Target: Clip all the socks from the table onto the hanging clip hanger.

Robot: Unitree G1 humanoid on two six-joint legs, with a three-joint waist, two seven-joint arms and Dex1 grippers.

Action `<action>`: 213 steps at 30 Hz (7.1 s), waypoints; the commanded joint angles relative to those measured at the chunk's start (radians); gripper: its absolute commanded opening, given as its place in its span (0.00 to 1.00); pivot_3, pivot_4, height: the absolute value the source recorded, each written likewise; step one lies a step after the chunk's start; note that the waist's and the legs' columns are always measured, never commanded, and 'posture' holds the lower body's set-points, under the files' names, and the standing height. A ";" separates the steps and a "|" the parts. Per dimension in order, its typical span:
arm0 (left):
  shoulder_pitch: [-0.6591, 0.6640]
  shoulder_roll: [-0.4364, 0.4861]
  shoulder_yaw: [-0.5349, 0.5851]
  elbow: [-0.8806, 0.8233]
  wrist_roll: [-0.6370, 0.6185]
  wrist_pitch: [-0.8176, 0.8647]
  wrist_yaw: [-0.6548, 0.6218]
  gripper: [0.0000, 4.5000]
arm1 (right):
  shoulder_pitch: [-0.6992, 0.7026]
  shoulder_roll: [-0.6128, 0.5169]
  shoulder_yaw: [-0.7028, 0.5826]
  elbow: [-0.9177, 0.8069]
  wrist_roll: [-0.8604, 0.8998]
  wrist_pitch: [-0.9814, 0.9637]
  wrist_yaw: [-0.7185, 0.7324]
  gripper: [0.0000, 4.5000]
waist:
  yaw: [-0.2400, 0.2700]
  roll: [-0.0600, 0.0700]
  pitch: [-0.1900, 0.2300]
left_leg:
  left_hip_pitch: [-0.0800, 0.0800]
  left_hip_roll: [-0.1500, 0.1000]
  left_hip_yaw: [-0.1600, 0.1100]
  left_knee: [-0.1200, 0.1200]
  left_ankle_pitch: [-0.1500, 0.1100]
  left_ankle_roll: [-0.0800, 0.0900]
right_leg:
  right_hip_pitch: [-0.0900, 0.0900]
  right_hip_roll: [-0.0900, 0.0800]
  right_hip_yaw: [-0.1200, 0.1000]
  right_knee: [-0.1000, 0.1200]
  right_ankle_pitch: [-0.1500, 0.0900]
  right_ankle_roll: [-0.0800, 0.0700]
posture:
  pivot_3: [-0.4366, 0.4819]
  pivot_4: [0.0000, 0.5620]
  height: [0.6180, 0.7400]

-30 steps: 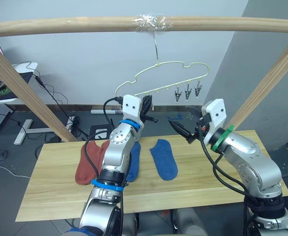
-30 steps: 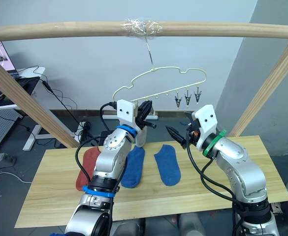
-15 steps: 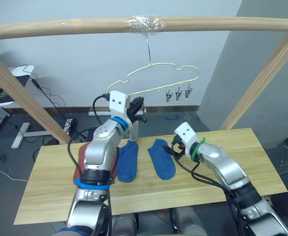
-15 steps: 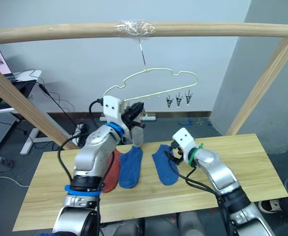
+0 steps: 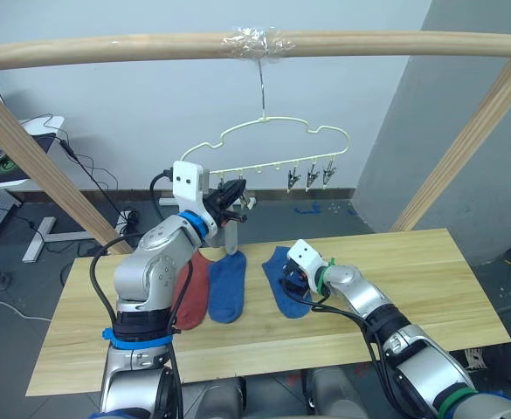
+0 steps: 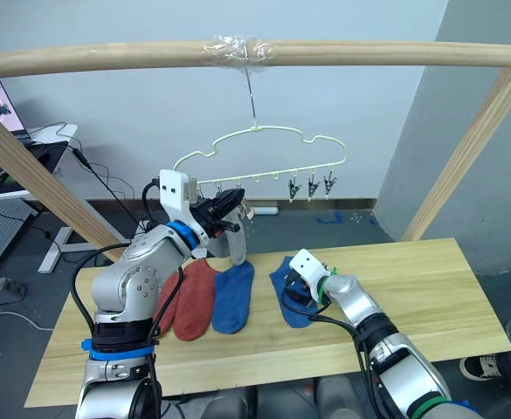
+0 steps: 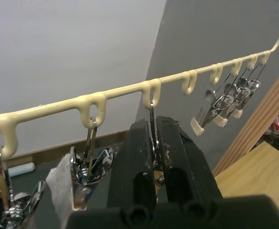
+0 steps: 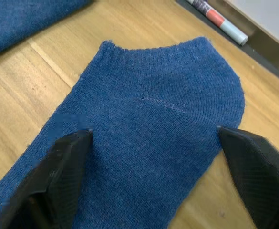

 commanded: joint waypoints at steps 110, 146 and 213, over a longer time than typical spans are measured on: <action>0.491 0.339 0.018 -0.394 -0.200 -0.260 -0.383 1.00 | 0.170 0.022 -0.374 -0.976 0.221 0.267 -0.213 0.76 | 0.048 -0.007 -0.005 | -0.002 0.012 0.018 -0.004 -0.001 0.000 | -0.004 0.009 0.012 -0.015 0.004 -0.003 | 0.47 0.19 1.00; 0.452 0.277 -0.060 -0.409 -0.149 -0.368 -0.381 1.00 | -0.057 0.179 -0.404 -0.665 0.203 0.180 -0.369 0.53 | 0.047 -0.006 -0.006 | -0.001 0.016 0.018 -0.004 -0.001 0.000 | -0.005 0.015 0.014 -0.014 0.012 -0.005 | 0.49 0.23 1.00; 0.462 0.258 -0.090 -0.473 -0.164 -0.324 -0.305 1.00 | -0.135 0.236 -0.440 -0.532 0.266 0.117 -0.380 0.53 | 0.048 -0.002 -0.003 | -0.001 0.021 0.018 -0.005 -0.001 0.001 | -0.006 0.020 0.013 -0.015 0.008 -0.007 | 0.52 0.26 1.00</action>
